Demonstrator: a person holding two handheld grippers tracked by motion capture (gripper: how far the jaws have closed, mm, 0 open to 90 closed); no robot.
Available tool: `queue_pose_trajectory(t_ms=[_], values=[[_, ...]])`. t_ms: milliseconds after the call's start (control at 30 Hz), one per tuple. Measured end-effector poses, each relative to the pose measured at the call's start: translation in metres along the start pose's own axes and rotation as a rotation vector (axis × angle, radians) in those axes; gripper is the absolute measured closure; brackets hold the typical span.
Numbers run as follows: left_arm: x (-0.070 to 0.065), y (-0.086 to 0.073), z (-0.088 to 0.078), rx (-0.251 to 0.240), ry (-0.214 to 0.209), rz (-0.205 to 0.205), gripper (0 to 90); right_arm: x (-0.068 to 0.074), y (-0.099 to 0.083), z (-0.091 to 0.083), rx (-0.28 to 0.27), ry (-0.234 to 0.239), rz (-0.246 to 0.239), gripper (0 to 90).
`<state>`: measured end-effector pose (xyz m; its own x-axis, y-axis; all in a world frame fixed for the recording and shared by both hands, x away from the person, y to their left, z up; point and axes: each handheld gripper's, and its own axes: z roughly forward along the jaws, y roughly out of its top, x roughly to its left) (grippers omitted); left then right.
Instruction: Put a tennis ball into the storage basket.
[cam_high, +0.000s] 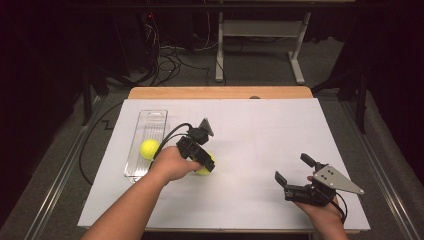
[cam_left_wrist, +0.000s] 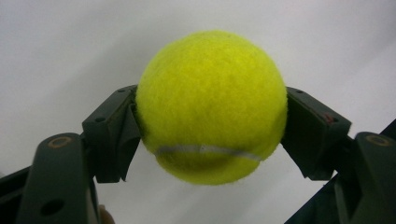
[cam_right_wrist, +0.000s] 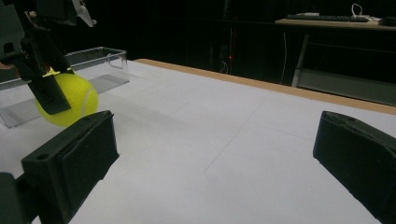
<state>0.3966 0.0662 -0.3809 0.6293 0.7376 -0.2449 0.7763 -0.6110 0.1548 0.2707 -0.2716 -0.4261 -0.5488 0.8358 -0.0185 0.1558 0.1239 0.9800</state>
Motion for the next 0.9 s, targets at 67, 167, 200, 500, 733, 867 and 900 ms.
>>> queue_pose_trajectory(t_ms=[67,167,200,500,733,867,900], values=[[0.0,-0.002,-0.002,-0.005,-0.005,-0.002,27.1,0.0,0.0,0.0,-0.002,-0.001,0.0,0.1],[0.0,-0.004,-0.002,-0.002,-0.004,0.002,27.1,0.001,0.0,0.0,-0.002,-0.002,-0.002,0.1],[0.0,-0.005,-0.003,-0.001,-0.007,0.002,27.1,0.001,0.0,0.0,-0.002,-0.003,-0.002,0.1],[0.0,-0.014,-0.013,-0.009,-0.018,0.003,27.1,0.0,0.0,-0.001,-0.005,-0.006,0.0,0.1],[0.003,-0.02,-0.023,-0.023,-0.024,-0.009,27.2,-0.001,0.0,-0.001,-0.001,-0.006,0.003,0.1],[0.006,-0.024,-0.028,-0.015,-0.021,-0.013,27.2,0.001,0.0,0.0,0.0,-0.005,0.0,0.1],[0.008,-0.027,-0.032,-0.021,-0.02,-0.023,27.2,0.001,0.0,0.0,-0.001,-0.006,-0.001,0.1]])
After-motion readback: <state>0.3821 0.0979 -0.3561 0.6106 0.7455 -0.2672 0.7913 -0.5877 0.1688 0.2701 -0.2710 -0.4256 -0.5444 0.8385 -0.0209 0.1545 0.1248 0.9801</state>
